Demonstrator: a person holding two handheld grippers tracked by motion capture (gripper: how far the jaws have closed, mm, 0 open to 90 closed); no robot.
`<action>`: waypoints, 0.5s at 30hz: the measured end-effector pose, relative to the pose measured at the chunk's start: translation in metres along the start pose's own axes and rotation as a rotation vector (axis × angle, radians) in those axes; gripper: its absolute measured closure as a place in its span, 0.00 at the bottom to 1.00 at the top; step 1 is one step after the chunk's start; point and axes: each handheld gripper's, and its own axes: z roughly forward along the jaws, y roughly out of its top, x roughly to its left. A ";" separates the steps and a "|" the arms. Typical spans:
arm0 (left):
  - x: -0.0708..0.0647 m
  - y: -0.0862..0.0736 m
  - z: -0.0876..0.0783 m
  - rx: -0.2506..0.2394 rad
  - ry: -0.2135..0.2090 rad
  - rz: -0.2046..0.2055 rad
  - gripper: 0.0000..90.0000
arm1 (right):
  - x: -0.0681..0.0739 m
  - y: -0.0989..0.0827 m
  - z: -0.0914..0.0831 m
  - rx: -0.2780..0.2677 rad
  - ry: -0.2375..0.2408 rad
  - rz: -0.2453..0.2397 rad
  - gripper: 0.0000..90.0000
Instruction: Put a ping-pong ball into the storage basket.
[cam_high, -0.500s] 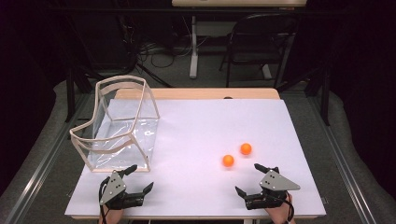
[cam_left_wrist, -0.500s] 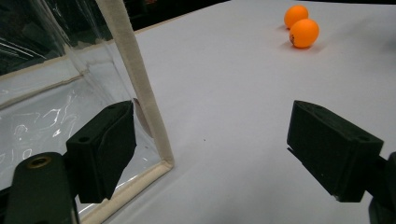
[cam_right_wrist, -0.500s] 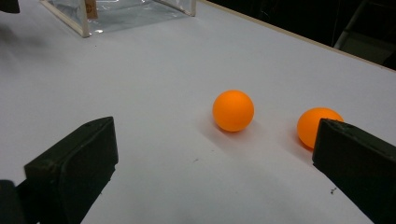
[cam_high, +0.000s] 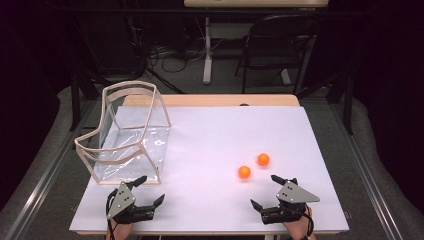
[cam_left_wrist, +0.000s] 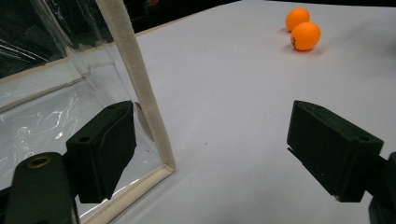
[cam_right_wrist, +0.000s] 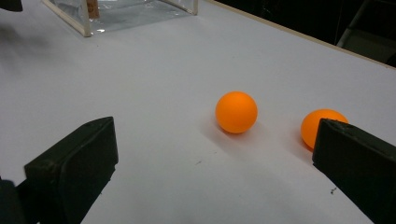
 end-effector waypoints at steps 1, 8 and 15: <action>0.000 0.000 0.000 0.000 0.000 0.002 0.17 | 0.000 0.000 0.002 0.006 0.003 0.003 0.00; 0.000 0.000 0.001 0.003 -0.002 0.002 0.17 | 0.000 0.003 0.006 0.034 0.005 0.006 0.00; -0.001 0.000 0.001 0.002 -0.001 0.003 0.17 | 0.003 0.008 0.010 0.053 0.011 0.012 0.00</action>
